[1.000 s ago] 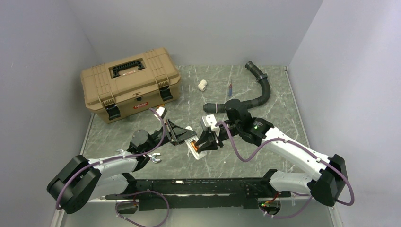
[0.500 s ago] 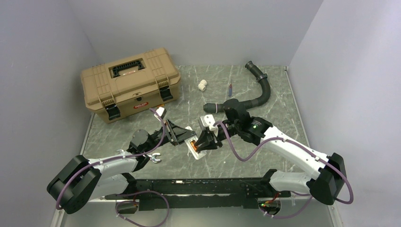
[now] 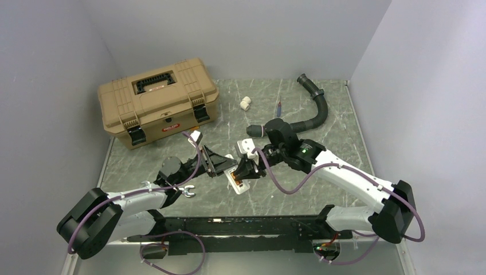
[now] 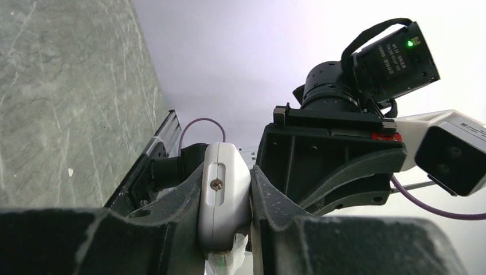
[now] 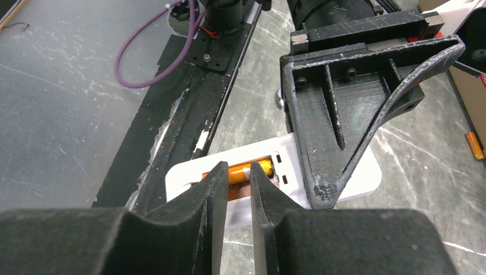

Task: Load the batteries into the remote control
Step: Load the battery into the remote control.

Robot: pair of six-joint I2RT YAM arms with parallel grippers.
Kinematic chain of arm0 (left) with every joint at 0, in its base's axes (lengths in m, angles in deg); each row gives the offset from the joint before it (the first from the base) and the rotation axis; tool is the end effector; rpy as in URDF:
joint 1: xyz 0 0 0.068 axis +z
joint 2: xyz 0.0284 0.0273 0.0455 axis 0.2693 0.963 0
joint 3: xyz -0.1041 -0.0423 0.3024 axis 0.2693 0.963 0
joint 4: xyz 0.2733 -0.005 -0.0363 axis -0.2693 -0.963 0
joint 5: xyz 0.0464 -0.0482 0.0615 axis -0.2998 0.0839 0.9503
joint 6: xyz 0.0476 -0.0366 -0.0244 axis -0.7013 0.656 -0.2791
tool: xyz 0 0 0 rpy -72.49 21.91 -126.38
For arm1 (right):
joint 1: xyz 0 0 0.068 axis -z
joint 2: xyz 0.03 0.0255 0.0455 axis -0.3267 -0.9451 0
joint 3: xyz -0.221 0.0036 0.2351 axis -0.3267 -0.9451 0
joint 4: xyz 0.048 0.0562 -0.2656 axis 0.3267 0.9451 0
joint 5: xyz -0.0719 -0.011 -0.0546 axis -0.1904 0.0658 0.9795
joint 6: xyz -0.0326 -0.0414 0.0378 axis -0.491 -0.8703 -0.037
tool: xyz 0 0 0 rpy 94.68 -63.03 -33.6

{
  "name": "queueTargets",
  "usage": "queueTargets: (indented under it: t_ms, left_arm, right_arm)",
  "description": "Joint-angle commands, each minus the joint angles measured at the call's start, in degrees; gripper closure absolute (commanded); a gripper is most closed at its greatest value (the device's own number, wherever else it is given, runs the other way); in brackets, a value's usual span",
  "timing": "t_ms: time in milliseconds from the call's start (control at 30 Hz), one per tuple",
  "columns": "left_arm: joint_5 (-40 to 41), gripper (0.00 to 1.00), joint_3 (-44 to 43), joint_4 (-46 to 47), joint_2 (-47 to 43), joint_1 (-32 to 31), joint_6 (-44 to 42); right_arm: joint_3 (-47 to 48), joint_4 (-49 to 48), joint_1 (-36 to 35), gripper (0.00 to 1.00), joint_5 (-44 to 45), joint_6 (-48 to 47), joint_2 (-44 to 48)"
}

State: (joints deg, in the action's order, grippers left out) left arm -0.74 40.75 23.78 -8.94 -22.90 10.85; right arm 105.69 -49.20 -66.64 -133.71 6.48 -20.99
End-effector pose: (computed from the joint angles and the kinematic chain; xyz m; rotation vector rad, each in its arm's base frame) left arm 0.1485 -0.1476 0.2490 -0.2461 1.7864 -2.0271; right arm 0.1454 0.2200 0.3520 -1.7221 1.2145 1.1796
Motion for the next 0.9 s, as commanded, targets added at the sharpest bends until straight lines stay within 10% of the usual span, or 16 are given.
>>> queueTargets:
  t_ms: [0, 433, 867]
  left_arm:
    - [0.58, 1.00, -1.73, 5.78, -2.36, -0.46, 1.30]
    - [0.95, 1.00, -1.20, -0.19, -3.37, -0.45, -4.36]
    - [3.98, 1.00, -7.07, -45.93, -26.86, 6.45, -20.45]
  right_arm:
    - [1.65, 4.18, -1.09, 0.78, 4.63, -2.98, -1.92]
    - [0.52, -3.88, -1.23, 0.78, 4.24, 4.39, 3.65]
    - [-11.92, -32.23, 0.07, 0.63, 36.55, 24.02, 12.60]
